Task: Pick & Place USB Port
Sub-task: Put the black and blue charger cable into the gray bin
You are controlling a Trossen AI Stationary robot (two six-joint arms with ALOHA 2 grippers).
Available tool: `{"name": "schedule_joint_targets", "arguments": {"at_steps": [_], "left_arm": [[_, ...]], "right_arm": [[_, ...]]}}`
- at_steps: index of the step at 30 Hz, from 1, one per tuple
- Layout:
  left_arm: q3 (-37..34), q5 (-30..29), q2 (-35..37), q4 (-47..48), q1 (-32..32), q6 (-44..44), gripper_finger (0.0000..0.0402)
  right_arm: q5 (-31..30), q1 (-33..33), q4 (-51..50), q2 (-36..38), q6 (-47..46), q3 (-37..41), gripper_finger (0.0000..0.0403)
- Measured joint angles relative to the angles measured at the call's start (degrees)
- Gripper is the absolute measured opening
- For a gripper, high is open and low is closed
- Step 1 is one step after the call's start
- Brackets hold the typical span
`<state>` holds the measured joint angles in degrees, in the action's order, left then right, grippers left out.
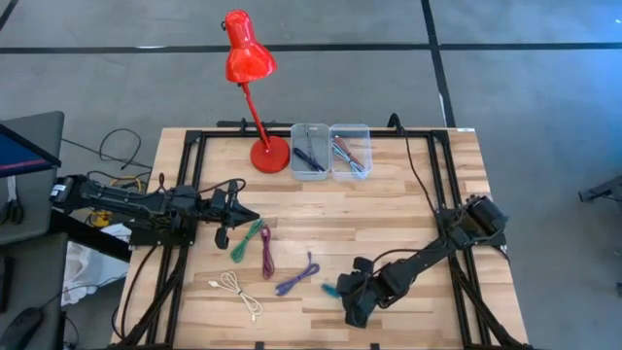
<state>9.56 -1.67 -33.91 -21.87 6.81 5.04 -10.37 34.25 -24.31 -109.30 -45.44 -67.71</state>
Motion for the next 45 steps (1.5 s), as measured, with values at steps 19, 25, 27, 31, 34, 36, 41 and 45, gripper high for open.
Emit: {"name": "schedule_joint_targets", "arguments": {"at_steps": [19, 25, 27, 31, 34, 36, 41, 45], "left_arm": [[-0.02, -0.02, -1.53, 0.02, 0.0, 0.0, 0.0012], [-0.02, -0.02, -1.53, 0.0, 0.0, 0.0, 0.0012], [-0.02, -0.02, -1.53, 0.0, 0.0, 0.0, 0.0012], [-0.02, -0.02, -1.51, 0.0, 0.0, 0.0, 0.0012], [-0.02, -0.02, -1.51, 0.0, -0.01, -0.02, 0.0012], [-0.02, -0.02, -1.51, 0.0, 0.0, -0.02, 0.0012], [-0.02, -0.02, -1.51, -0.02, -0.02, -0.02, 0.0012], [-0.02, -0.02, -1.51, -0.02, 0.0, -0.02, 0.0012]], "right_arm": [[0.94, 0.16, 1.3, -2.75, 3.63, -0.13, 0.0021], [-0.07, 0.01, 1.54, -2.78, 4.86, -0.13, 0.0026], [-1.57, 0.07, 1.13, -2.27, 5.77, -0.04, 0.002], [-5.64, -0.24, -1.27, -0.74, 8.4, 0.22, 0.0008], [-9.28, -0.82, -4.74, 1.71, 8.53, 0.11, 0.0012], [-11.73, -1.36, -8.1, 2.88, 8.56, 0.11, 0.0008], [-18.01, -3.04, -13.17, 6.86, 10.88, 0.11, 0.0005], [-22.53, -5.21, -14.38, 10.24, 14.63, 0.97, 0.0005]]}}
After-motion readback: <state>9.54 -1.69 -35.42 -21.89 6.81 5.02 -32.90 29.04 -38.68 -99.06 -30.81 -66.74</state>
